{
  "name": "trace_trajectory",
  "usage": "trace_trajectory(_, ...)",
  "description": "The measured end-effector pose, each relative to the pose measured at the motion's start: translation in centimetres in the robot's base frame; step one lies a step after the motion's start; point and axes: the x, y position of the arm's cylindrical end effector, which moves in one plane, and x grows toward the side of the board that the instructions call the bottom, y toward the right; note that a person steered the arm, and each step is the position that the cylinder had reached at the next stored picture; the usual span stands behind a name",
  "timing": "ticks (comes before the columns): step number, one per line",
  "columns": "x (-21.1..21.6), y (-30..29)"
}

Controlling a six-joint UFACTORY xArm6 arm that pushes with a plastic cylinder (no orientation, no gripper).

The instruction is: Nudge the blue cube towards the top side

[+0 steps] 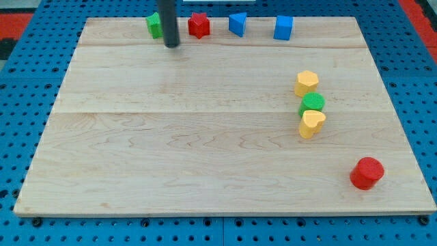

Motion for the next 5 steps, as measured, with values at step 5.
trace_trajectory(5, -5.4, 21.2)
